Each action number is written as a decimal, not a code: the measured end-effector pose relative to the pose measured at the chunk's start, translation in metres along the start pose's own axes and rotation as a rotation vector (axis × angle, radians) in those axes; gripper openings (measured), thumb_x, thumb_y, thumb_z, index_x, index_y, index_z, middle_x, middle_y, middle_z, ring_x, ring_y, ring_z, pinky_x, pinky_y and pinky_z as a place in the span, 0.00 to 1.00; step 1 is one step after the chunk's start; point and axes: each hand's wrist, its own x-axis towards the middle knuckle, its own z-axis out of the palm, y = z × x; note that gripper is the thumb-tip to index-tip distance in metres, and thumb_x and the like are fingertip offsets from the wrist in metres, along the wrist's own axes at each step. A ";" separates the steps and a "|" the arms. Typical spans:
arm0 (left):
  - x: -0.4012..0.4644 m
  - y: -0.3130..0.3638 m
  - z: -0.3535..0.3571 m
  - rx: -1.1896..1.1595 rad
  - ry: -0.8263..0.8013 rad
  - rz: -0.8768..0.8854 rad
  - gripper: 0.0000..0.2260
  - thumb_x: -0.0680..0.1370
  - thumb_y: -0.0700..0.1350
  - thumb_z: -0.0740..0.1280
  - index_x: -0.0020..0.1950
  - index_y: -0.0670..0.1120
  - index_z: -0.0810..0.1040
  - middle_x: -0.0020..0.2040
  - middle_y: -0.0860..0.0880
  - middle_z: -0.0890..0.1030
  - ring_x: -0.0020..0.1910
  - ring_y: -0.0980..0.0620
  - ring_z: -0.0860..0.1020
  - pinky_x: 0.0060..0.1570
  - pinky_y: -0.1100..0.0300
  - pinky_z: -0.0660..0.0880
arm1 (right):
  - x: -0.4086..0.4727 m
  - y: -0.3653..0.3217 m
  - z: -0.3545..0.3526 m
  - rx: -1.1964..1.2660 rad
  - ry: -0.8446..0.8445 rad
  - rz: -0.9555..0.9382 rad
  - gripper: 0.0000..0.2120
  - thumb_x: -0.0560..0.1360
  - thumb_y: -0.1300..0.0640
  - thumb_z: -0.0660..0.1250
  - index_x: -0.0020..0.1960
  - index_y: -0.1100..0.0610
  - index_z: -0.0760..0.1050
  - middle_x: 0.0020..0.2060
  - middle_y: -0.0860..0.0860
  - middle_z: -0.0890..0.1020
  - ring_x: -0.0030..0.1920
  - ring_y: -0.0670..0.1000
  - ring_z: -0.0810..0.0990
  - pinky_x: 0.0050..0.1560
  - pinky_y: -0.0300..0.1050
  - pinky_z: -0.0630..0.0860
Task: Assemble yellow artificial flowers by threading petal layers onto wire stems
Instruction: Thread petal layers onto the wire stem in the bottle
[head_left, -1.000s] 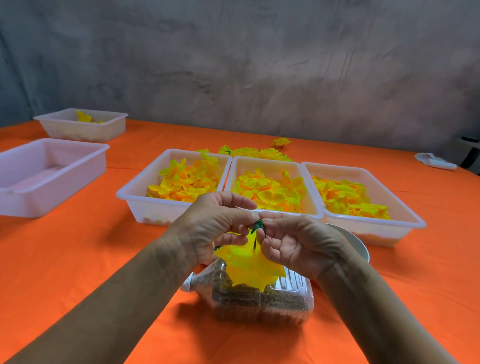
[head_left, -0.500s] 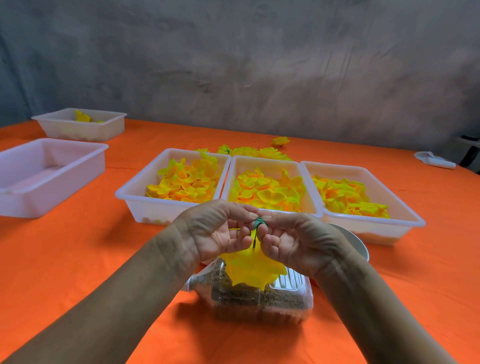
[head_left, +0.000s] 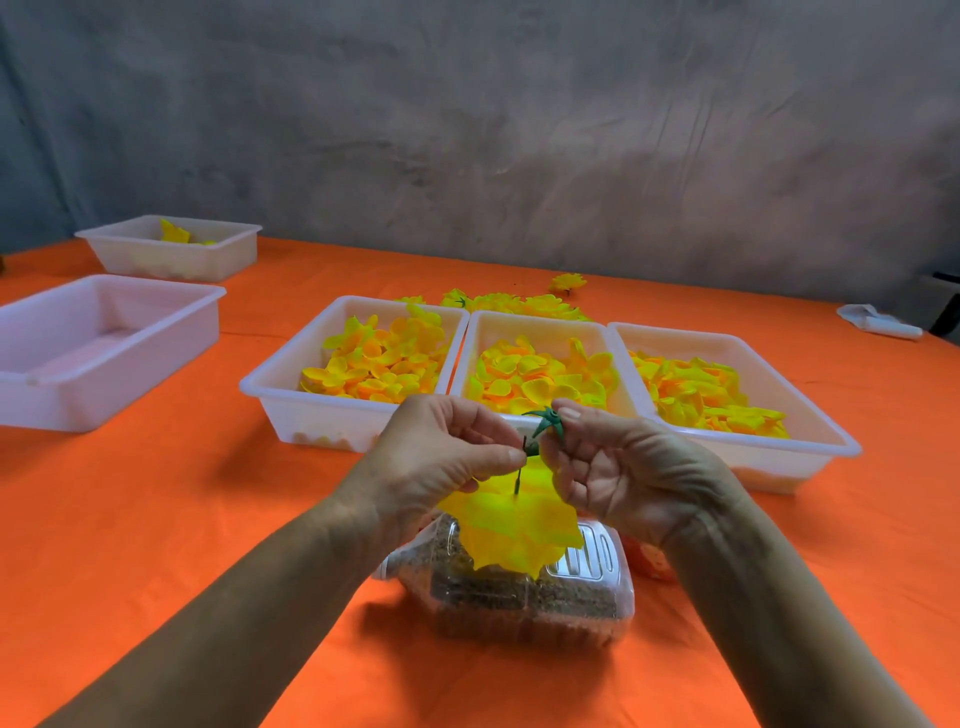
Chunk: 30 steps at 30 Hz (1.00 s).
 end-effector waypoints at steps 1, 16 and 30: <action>0.000 0.000 0.001 -0.015 -0.010 0.015 0.05 0.66 0.38 0.76 0.34 0.47 0.82 0.27 0.53 0.79 0.25 0.60 0.74 0.26 0.69 0.70 | 0.000 0.000 0.000 -0.011 0.002 -0.002 0.13 0.62 0.65 0.67 0.47 0.60 0.76 0.30 0.54 0.82 0.28 0.48 0.82 0.26 0.34 0.74; 0.004 -0.004 0.001 -0.297 -0.088 -0.119 0.08 0.61 0.44 0.73 0.38 0.43 0.83 0.29 0.49 0.79 0.23 0.57 0.73 0.22 0.67 0.70 | -0.002 0.004 0.000 -0.086 -0.054 -0.029 0.09 0.61 0.66 0.69 0.41 0.61 0.78 0.28 0.54 0.79 0.24 0.45 0.76 0.21 0.34 0.70; 0.006 0.001 -0.005 -0.441 -0.152 -0.209 0.09 0.65 0.46 0.70 0.41 0.42 0.81 0.31 0.47 0.80 0.25 0.54 0.77 0.23 0.65 0.73 | -0.002 0.003 0.008 -0.310 -0.070 -0.128 0.05 0.58 0.64 0.71 0.32 0.56 0.84 0.26 0.52 0.78 0.25 0.44 0.77 0.23 0.33 0.71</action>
